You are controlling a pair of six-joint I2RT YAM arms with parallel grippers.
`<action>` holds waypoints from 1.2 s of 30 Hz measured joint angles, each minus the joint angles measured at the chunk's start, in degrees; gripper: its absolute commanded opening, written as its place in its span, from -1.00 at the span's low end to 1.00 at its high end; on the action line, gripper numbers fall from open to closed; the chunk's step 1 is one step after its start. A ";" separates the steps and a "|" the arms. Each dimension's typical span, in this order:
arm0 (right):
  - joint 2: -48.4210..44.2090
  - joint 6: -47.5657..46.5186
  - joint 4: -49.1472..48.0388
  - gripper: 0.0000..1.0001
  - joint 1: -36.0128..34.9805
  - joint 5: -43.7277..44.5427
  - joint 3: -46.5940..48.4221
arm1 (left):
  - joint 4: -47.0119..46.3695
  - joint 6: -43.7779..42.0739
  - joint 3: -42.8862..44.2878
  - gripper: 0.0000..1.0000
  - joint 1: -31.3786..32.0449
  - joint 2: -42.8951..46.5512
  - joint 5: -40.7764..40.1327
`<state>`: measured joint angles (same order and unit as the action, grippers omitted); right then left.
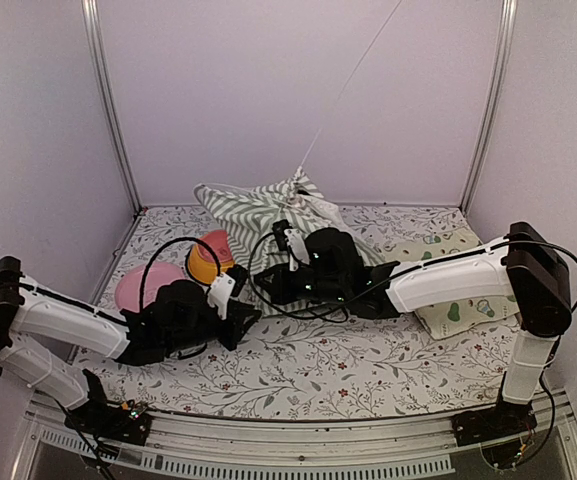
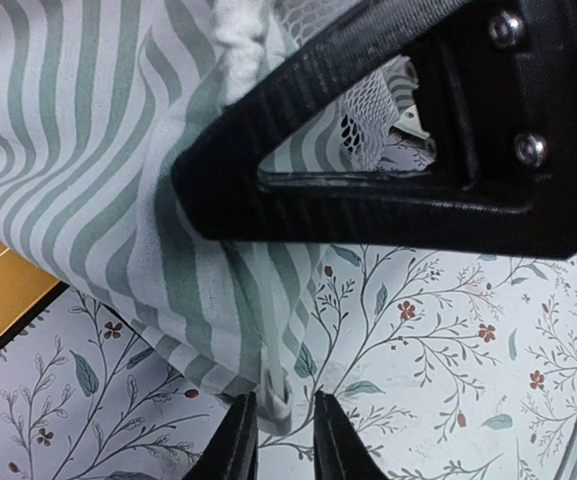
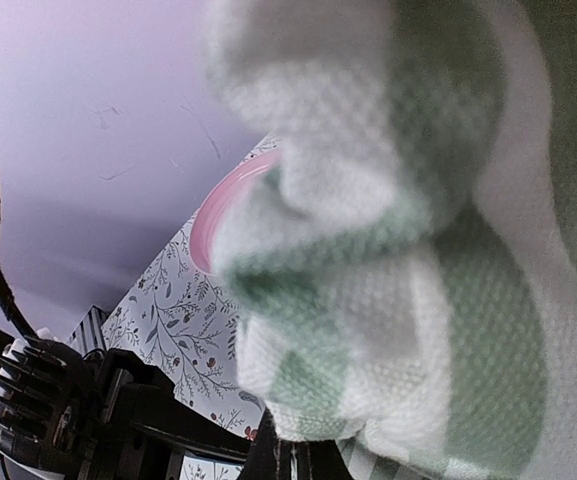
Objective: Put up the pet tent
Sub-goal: Insert the tent pole into the pole socket of the pet tent.
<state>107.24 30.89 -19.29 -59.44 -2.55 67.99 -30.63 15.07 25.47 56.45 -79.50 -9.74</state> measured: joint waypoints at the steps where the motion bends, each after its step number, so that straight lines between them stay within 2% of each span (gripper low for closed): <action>1: 0.00 0.00 0.02 -1.00 -0.02 0.00 0.00 | -0.07 -0.02 0.04 -0.63 0.00 -0.15 -0.02; 10: 0.00 -0.02 0.02 -1.00 0.00 0.00 0.00 | -0.22 -0.15 0.42 -1.00 0.00 -0.39 -1.05; 23: 0.00 -0.26 0.22 -1.00 0.26 0.48 0.22 | 0.70 -0.04 0.42 -1.00 0.00 0.81 -1.38; 36: 0.00 -1.38 -1.29 -1.00 -1.36 2.32 1.18 | 10.16 0.42 2.25 -1.00 0.00 8.52 -1.33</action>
<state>107.24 29.52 -20.58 -60.80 -0.23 69.17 -20.47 15.49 27.73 56.45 -70.98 -11.07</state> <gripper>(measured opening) 0.022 0.010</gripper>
